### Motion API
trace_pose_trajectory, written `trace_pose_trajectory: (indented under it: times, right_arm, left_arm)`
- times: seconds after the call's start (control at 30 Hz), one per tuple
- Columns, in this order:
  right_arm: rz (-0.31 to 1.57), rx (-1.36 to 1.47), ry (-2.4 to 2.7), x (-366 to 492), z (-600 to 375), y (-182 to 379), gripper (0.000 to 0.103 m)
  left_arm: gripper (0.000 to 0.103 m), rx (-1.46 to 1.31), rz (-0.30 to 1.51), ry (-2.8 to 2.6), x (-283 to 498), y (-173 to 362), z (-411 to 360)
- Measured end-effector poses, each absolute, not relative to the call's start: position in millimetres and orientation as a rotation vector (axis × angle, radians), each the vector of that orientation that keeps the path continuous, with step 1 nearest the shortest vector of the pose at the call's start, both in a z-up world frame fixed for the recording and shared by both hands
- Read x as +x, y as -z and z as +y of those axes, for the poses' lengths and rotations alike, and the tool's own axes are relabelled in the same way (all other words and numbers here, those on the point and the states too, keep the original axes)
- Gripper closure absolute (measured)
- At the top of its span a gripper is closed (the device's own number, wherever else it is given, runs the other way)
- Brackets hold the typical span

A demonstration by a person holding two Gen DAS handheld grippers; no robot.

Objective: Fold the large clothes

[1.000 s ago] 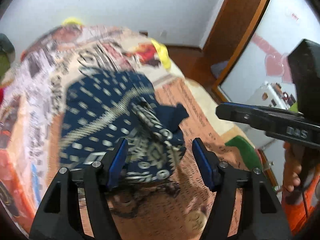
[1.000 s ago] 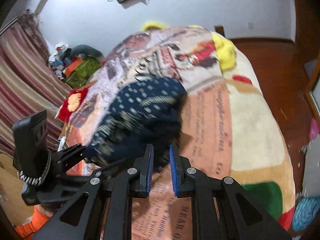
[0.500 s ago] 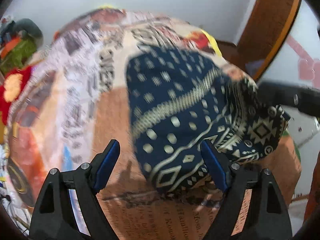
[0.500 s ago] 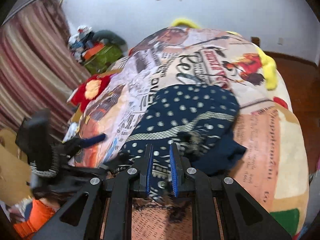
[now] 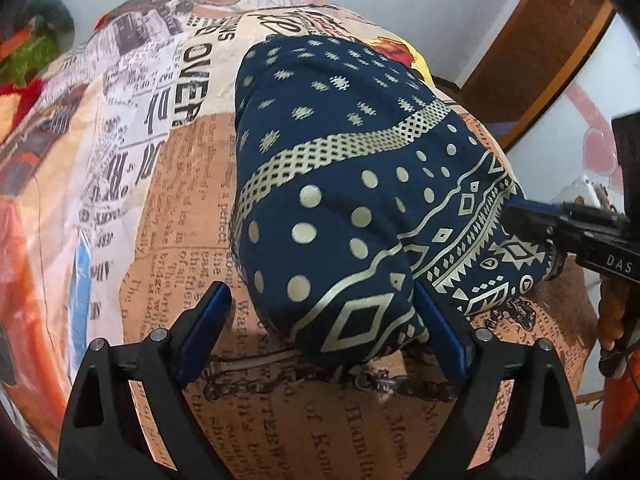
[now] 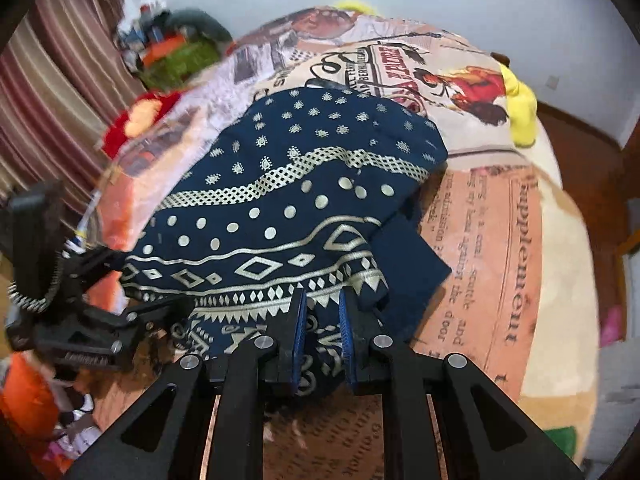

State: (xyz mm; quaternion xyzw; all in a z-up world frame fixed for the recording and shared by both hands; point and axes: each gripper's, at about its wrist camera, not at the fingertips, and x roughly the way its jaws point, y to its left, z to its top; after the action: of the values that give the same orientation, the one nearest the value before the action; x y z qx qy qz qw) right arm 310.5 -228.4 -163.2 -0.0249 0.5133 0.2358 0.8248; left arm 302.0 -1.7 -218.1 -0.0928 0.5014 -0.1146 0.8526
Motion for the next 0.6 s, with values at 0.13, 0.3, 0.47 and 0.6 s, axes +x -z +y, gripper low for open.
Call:
trace_pose_trajectory:
  times: [0.13,0.3,0.47,0.6]
  right_arm:
    - [1.097,0.007,-0.518,303,-242,165,0.091]
    - [1.133,-0.007,-0.52,296,-245,157,0.091]
    - [1.161,-0.07,-0.488,291,-250,143,0.09]
    - [1.095,-0.053,-0.454,298,-255,120,0.09]
  left_arm:
    - [0.011,-0.175,1.059,0.25,292,213,-2]
    - [0.012,-0.108,1.016,0.271,276,188,2]
    - [0.012,-0.067,0.93,0.228,269,158,19]
    - [0.012,-0.079,0.899,0.185,281,144,35]
